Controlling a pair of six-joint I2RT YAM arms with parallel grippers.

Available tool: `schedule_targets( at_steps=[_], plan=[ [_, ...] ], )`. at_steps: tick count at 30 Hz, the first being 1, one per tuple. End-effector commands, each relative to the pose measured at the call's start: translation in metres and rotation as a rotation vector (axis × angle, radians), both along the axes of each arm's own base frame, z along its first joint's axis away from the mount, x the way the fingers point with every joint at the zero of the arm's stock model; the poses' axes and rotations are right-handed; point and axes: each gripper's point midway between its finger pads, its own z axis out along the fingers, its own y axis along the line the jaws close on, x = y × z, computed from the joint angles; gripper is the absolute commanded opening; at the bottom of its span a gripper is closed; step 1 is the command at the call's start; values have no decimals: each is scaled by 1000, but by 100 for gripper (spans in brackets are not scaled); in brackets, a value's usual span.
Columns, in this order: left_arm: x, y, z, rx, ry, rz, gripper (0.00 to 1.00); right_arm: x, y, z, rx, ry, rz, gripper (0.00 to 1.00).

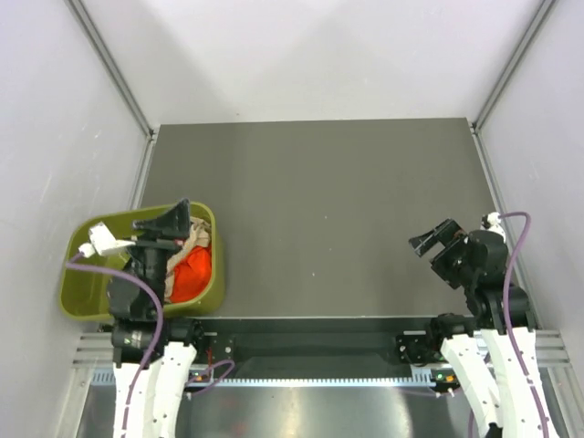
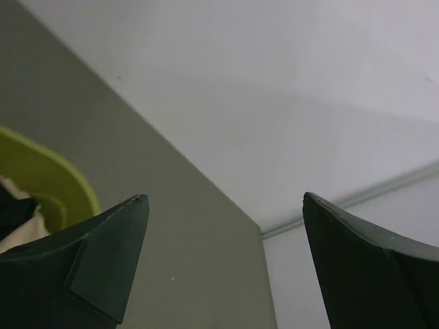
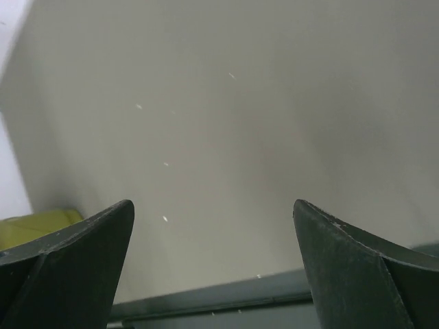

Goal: Fold and stack the t-shirts
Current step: Grab the tshirt from the pile

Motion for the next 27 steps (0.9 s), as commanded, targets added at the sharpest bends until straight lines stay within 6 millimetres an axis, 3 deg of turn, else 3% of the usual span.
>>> schedule_targets(
  at_steps=[1,2,3,4,5,6,10,15,17,20,27],
  plan=[
    [4,45,-56,-44,458,259,98,-6,-6,-2,-36,96,-14,100],
    [2,48,-97,-78,695,300,98,-5,-2,-1,-31,119,21,99],
    [1,49,-74,-90,697,304,98,-2,3,2,-38,120,62,100],
    [2,42,-72,-75,740,266,98,-2,10,4,-46,125,135,100],
    [12,34,-74,57,789,195,98,-1,25,8,-59,130,293,100],
    [18,26,-57,99,757,138,98,0,28,7,-56,156,319,100],
    [21,43,-59,114,846,237,98,3,32,-6,-76,272,416,100],
    [41,40,-57,204,879,200,99,3,62,-6,67,196,586,100],
    [44,46,-85,251,1045,213,100,4,64,-7,76,210,602,100],
    [46,59,-109,290,1211,251,95,6,65,-3,51,202,630,100],
    [50,68,-155,147,1330,249,75,13,70,11,13,170,675,100]
  ],
)
